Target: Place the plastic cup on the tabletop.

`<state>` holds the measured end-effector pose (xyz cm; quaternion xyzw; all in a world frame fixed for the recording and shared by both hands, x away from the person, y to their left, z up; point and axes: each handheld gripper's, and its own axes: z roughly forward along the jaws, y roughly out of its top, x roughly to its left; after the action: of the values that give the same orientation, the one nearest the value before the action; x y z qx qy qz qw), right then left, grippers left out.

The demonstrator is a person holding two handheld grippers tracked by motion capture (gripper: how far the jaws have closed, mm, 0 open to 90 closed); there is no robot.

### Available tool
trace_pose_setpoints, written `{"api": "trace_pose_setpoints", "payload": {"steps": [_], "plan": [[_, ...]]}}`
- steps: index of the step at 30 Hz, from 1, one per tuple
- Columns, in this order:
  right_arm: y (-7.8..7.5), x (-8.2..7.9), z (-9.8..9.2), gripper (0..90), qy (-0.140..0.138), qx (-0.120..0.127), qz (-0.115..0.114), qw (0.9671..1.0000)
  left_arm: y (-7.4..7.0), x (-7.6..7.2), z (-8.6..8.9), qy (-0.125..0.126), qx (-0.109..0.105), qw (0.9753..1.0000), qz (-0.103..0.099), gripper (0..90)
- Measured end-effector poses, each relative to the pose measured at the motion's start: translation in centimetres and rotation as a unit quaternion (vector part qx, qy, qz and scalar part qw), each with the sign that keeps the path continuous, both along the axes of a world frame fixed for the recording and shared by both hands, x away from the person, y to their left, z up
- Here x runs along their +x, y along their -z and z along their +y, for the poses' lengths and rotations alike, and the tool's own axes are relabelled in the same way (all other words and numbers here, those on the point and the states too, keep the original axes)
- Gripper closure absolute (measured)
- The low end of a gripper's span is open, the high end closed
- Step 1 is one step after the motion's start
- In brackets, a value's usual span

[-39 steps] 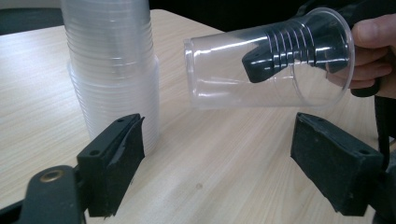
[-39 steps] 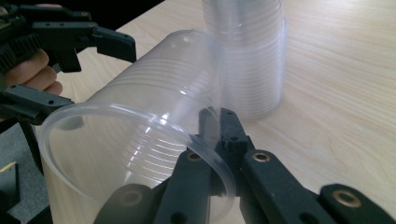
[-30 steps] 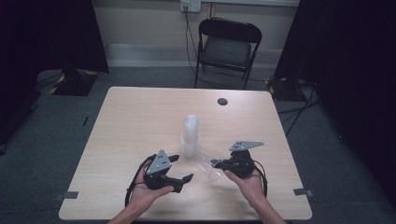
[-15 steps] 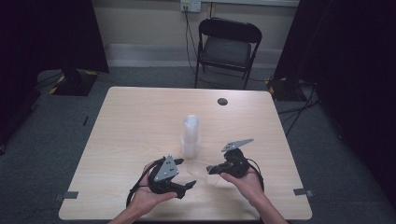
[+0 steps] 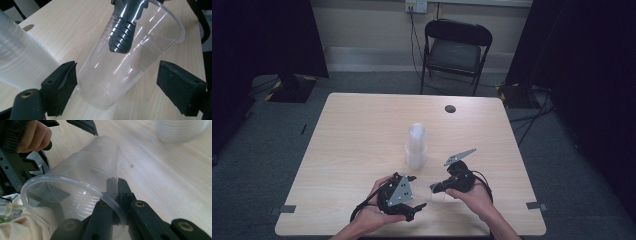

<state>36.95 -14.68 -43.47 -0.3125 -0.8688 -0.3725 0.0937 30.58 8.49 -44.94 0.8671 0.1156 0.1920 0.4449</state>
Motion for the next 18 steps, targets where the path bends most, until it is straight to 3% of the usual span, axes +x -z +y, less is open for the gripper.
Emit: {"api": "trace_pose_setpoints", "payload": {"steps": [7, 9, 18], "plan": [[0.1, -0.2, 0.7, 90.0, -0.017, -0.007, 0.011, 0.9998, 0.4, -0.3, -0.6, 0.015, 0.018, 0.9997, -0.011, 16.0], [0.1, -0.3, 0.9, 90.0, -0.022, -0.009, 0.013, 0.9996, 0.5, -0.5, -0.8, 0.02, 0.031, 0.9992, -0.016, 17.3], [0.4, -0.5, 1.6, 90.0, -0.03, -0.013, 0.021, 0.9993, 0.7, -0.7, -1.5, 0.034, 0.038, 0.9984, -0.026, 19.0]]}}
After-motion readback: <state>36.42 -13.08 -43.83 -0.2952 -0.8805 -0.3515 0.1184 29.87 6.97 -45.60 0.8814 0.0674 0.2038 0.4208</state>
